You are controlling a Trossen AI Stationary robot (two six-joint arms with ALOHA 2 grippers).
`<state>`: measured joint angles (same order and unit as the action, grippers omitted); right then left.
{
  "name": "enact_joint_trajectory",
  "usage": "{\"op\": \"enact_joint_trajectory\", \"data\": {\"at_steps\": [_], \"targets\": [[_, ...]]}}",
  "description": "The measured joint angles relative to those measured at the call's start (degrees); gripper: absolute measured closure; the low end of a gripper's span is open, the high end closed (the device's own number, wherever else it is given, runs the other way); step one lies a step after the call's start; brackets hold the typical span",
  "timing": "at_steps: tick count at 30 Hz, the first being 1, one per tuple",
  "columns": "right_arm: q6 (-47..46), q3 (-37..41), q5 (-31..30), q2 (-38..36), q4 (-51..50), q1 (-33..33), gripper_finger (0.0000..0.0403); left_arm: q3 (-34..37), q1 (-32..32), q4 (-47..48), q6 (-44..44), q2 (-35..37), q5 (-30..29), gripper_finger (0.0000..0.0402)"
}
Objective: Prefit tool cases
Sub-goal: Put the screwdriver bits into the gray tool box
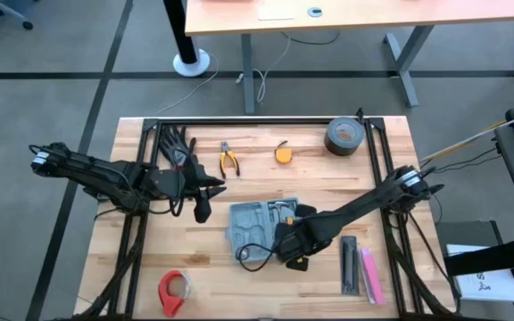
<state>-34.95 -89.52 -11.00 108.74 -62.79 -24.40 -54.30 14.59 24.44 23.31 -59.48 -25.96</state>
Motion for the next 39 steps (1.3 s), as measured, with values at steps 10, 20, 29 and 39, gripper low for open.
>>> {"op": "enact_joint_trajectory", "data": {"at_steps": [10, 20, 29, 39], "targets": [[4.6, 20.3, 1.9, -11.5, 17.3, 0.8, 0.0300, 0.0, 0.0, -2.2, 1.7, 0.0, -0.4, 0.0299], [10.8, 30.4, 5.3, -16.3, 25.7, 1.3, 0.0314, 0.0, -0.1, -5.1, 0.1, 0.0, -2.0, 0.0287], [10.5, 26.7, 6.6, -14.4, 27.2, 1.9, 0.0304, 0.0, -0.2, -5.1, 2.6, -0.1, -2.1, 0.0281], [11.9, 12.2, 7.5, -0.5, 14.9, 2.3, 0.0259, 0.5, -0.2, -3.1, 2.7, -0.1, -2.0, 0.0295]]}}
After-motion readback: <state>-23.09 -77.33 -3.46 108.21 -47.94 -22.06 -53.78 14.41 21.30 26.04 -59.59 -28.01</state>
